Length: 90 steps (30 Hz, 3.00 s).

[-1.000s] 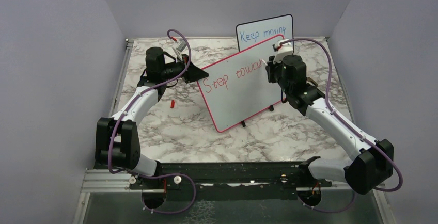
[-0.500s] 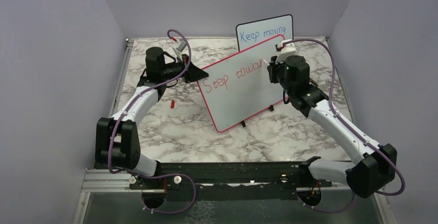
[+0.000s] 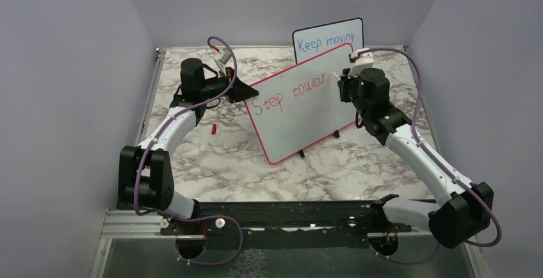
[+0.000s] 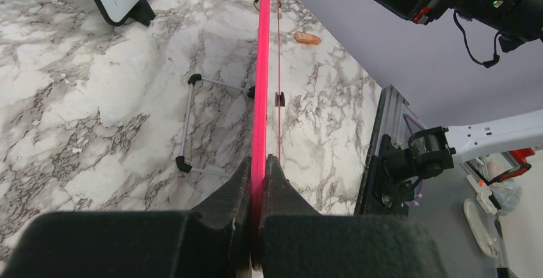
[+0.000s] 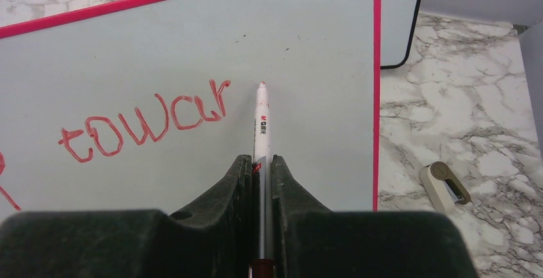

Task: Write a sentence on the whiteboard

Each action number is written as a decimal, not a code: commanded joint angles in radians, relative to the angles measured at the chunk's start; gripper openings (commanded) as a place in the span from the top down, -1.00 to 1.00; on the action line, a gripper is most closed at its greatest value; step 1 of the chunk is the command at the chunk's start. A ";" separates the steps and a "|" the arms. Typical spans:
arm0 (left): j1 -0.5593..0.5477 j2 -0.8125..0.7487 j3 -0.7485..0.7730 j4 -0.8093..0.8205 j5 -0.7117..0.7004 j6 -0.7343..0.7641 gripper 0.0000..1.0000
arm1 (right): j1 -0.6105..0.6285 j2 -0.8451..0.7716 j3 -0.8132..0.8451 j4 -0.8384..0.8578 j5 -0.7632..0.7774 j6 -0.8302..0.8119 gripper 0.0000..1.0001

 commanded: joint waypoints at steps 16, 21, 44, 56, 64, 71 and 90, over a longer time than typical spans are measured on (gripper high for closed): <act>-0.009 0.043 -0.004 -0.103 0.035 0.069 1.00 | -0.013 0.053 0.018 0.044 -0.044 0.001 0.99; -0.009 0.044 -0.003 -0.104 0.038 0.069 1.00 | -0.015 0.067 0.028 0.050 -0.051 -0.003 0.99; -0.009 0.048 -0.002 -0.106 0.036 0.069 1.00 | -0.016 0.053 0.026 0.033 -0.146 -0.007 0.99; -0.009 0.046 -0.001 -0.106 0.036 0.069 1.00 | -0.015 0.035 0.001 -0.025 -0.162 -0.004 0.99; -0.009 0.046 -0.001 -0.107 0.035 0.071 1.00 | -0.015 0.026 -0.017 -0.059 -0.136 -0.004 0.99; -0.009 0.046 -0.001 -0.109 0.034 0.071 1.00 | -0.016 0.032 -0.024 -0.069 -0.102 -0.005 0.99; -0.009 0.044 -0.001 -0.111 0.038 0.073 1.00 | -0.022 0.064 0.004 -0.011 -0.056 0.000 0.99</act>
